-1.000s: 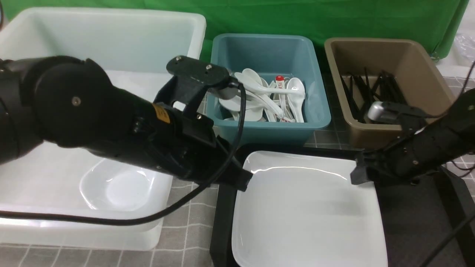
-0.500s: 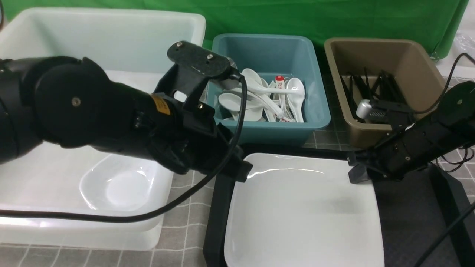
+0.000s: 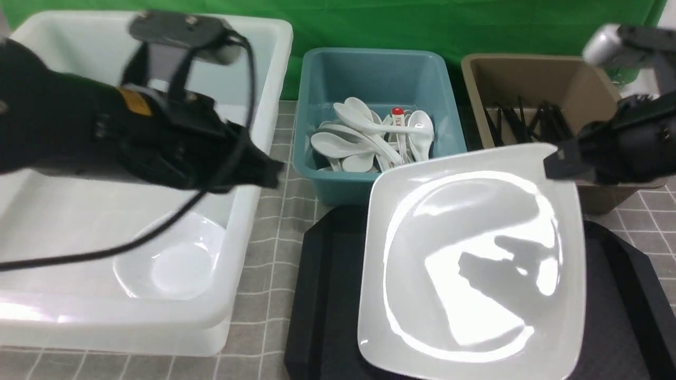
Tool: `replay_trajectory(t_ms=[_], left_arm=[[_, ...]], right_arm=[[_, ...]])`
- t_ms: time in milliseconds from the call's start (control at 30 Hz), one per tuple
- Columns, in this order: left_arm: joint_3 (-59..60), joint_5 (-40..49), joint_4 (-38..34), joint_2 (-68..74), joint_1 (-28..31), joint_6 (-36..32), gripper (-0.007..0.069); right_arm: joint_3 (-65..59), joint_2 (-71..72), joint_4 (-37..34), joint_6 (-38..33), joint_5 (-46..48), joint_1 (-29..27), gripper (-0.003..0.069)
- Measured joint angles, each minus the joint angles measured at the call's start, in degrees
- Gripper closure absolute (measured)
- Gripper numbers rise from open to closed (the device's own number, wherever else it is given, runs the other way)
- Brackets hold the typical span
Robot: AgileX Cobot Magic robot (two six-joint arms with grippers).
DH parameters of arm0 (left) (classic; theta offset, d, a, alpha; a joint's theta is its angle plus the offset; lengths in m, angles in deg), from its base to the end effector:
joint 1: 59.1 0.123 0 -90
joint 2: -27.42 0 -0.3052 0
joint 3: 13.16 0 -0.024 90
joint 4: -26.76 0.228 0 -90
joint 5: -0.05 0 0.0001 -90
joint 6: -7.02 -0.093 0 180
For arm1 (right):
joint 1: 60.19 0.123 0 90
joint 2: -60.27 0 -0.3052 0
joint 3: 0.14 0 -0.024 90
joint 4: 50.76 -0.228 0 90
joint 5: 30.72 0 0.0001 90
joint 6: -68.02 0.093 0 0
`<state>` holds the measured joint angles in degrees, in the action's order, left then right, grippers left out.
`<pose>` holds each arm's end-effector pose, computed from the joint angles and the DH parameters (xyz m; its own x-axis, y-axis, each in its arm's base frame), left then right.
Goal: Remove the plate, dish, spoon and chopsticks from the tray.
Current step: Use the right arm to put the plate into the large storage box on the left
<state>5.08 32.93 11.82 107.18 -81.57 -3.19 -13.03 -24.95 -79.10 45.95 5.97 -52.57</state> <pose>0.2217 -0.1058 0.3561 -0.6135 0.2085 -0.7617 0.4520 0.8836 -0.1222 0.2646 0.0621 0.3597 -0.6626 -0.0664 -0.7460 -0.3230 0.9240 0.2047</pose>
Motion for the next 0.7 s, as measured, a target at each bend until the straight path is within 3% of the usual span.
replay_trajectory(t_ms=[167, 467, 700], left_arm=[[-1.15, 0.31, 1.48, -3.23, 9.57, 0.13, 0.0622], [-3.51, 3.81, -0.30, -5.69, 26.94, -0.01, 0.0622], [-3.51, 6.44, -5.40, -5.75, 32.49, -2.98, 0.0622]], right_arm=[[10.14, -0.37, -2.76, 0.17, -1.11, 2.16, 0.0601], [40.56, -17.48, -5.87, 2.26, -9.46, 16.06, 0.0601], [61.10, -36.97, -6.05, 3.62, -14.67, 22.54, 0.0601]])
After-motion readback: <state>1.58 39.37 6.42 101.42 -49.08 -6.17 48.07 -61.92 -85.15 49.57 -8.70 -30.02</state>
